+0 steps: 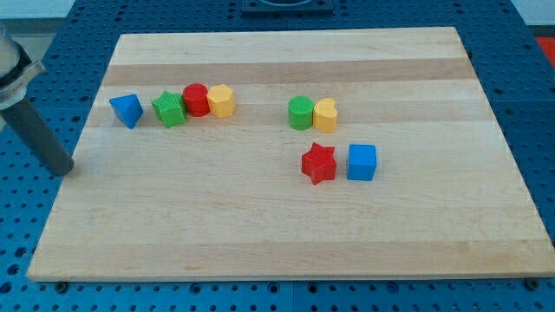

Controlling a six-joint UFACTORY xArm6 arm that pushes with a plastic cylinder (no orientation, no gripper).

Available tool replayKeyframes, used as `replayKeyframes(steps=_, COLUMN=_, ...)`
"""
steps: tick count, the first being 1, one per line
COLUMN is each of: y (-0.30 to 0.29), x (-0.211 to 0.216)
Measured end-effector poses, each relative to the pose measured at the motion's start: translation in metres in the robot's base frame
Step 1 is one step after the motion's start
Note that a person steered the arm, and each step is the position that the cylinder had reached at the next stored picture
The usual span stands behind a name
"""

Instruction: Place the blue triangle towards the bottom left of the red star

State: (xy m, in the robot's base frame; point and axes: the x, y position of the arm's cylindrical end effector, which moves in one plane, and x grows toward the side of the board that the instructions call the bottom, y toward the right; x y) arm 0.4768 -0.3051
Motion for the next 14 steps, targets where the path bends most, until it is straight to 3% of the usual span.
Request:
replayKeyframes(steps=2, y=0.008, x=-0.113)
replayKeyframes(steps=3, y=0.036, x=-0.117)
replayKeyframes(steps=5, y=0.132, x=-0.033)
replayKeyframes(steps=6, y=0.154, x=-0.01)
replayKeyframes(steps=8, y=0.054, x=-0.043)
replayKeyframes(steps=9, y=0.045, x=-0.002)
replayKeyframes(steps=11, y=0.198, x=0.019)
replayKeyframes(steps=14, y=0.246, x=0.02)
